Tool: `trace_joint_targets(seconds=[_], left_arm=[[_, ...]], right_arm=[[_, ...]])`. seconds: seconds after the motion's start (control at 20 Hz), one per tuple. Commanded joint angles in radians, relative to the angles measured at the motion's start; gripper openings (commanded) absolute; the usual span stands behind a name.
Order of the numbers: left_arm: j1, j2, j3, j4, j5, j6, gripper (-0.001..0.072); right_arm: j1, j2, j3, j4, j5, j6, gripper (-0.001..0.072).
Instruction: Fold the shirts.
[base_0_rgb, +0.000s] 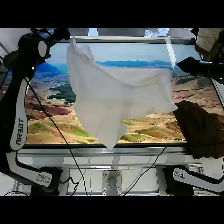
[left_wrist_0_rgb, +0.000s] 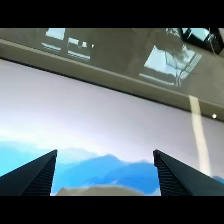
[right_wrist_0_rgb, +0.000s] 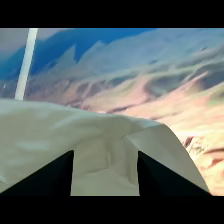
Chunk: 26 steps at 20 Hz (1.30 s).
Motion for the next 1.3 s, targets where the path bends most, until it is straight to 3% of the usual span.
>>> trace_joint_targets(seconds=[0.0, 0.1, 0.15, 0.25, 0.35, 0.4, 0.6, 0.8, 1.0, 1.25], left_arm=[[0.096, -0.061, 0.095, -0.165, 0.037, -0.028, 0.0699], [0.104, -0.041, 0.127, -0.228, -0.088, 0.077, 0.069], [0.101, -0.023, 0.127, -0.238, -0.208, 0.158, 0.069], [0.097, -0.008, 0.125, -0.225, -0.571, 0.263, 0.0688], [0.097, -0.007, 0.092, -0.18, -0.862, 0.356, 0.0687], [0.097, -0.004, 0.069, -0.175, -0.922, 0.378, 0.0687], [0.097, 0.042, 0.003, -0.23, -0.943, 0.389, 0.0688], [0.097, 0.073, -0.051, -0.25, -0.955, 0.393, 0.0688], [0.094, 0.074, -0.055, -0.391, -0.937, 0.398, 0.0687], [0.076, 0.074, -0.055, -0.409, -0.921, 0.409, 0.0688]], right_arm=[[0.001, -0.049, -0.007, -0.039, -0.222, -0.033, 0.0445], [-0.004, -0.049, -0.008, -0.152, -0.147, -0.014, 0.0437], [-0.007, -0.049, -0.01, -0.243, -0.097, 0.047, 0.0437], [-0.029, -0.06, -0.018, -0.448, 0.069, 0.153, 0.0437], [-0.075, -0.08, -0.067, -0.471, 0.232, 0.113, 0.0437], [-0.102, -0.082, -0.113, -0.454, 0.27, 0.091, 0.0437], [-0.208, -0.082, -0.319, -0.34, 0.263, 0.037, 0.0438], [-0.234, -0.092, -0.464, -0.191, 0.162, -0.06, 0.0437], [-0.211, -0.171, -0.475, -0.051, 0.085, -0.113, 0.0438], [-0.157, -0.19, -0.475, -0.028, -0.117, -0.112, 0.0434]])
